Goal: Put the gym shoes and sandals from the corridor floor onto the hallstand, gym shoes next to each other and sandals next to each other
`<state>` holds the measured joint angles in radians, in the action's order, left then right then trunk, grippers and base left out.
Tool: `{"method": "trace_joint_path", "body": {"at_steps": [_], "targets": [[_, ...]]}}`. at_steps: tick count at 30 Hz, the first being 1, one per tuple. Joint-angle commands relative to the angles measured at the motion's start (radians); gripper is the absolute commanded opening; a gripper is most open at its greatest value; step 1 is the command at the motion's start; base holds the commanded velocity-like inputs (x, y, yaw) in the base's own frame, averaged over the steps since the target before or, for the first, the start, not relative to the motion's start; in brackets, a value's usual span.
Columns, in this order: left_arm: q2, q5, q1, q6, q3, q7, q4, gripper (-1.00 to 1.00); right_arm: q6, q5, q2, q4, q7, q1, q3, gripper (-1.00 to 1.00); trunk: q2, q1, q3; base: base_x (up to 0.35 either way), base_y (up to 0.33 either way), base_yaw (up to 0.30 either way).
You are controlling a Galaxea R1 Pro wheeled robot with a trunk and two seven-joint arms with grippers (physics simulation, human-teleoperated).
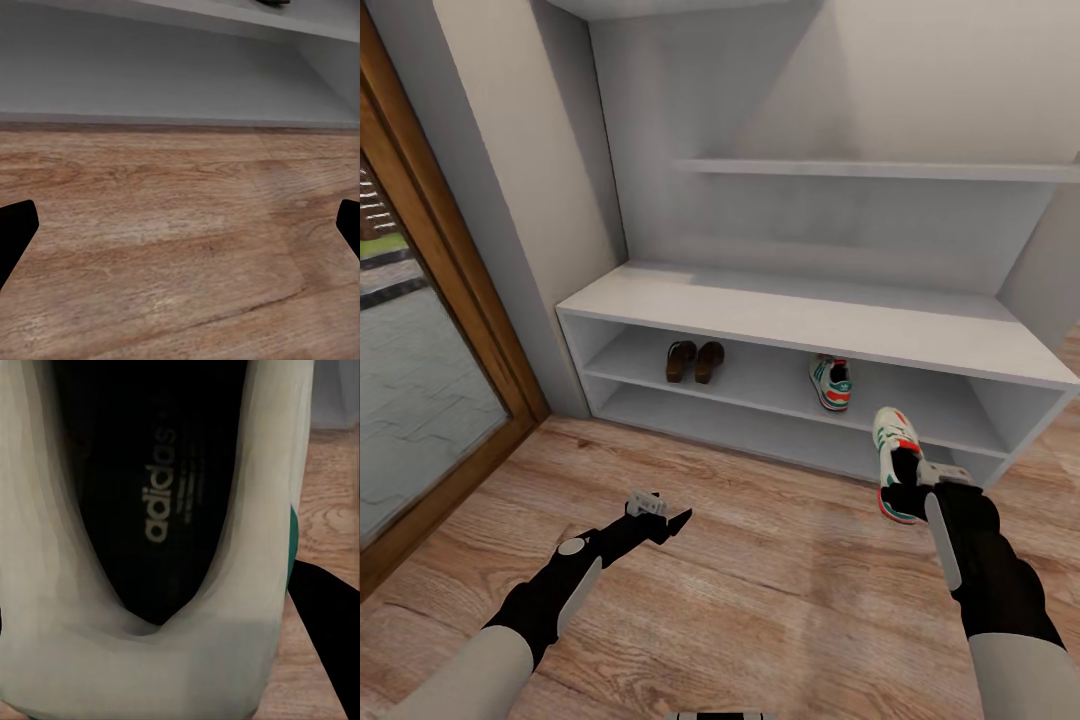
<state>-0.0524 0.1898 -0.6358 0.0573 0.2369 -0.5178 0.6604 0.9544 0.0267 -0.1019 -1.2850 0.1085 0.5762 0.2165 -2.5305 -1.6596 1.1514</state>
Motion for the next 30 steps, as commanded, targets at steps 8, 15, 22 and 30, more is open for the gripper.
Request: {"method": "trace_joint_path", "body": {"at_steps": [8, 15, 22, 30], "targets": [[-0.001, 0.007, -0.001, 0.004, 0.007, 0.001, -0.001, 1.00, 0.003, 0.009, 0.000, -0.005, 0.002, 0.001, -0.001, -1.00, 0.000, 0.000, 0.001, 0.000, 0.000, 0.000], [-0.005, 0.005, 0.000, 0.008, 0.027, -0.018, -0.004, 1.00, -0.008, 0.005, 0.006, -0.006, 0.005, -0.007, -0.030, -1.00, 0.000, 0.000, 0.001, 0.000, 0.000, 0.000], [-0.007, 0.002, 0.005, 0.007, -0.004, 0.009, -0.004, 1.00, -0.009, 0.001, 0.005, -0.007, 0.009, -0.009, 0.003, -1.00, 0.000, 0.000, 0.001, 0.000, 0.000, 0.000], [-0.006, 0.002, 0.005, 0.007, -0.005, 0.010, -0.003, 1.00, -0.010, -0.016, 0.005, -0.001, 0.011, -0.007, 0.003, -1.00, 0.000, 0.000, 0.001, 0.000, 0.000, 0.000]]}}
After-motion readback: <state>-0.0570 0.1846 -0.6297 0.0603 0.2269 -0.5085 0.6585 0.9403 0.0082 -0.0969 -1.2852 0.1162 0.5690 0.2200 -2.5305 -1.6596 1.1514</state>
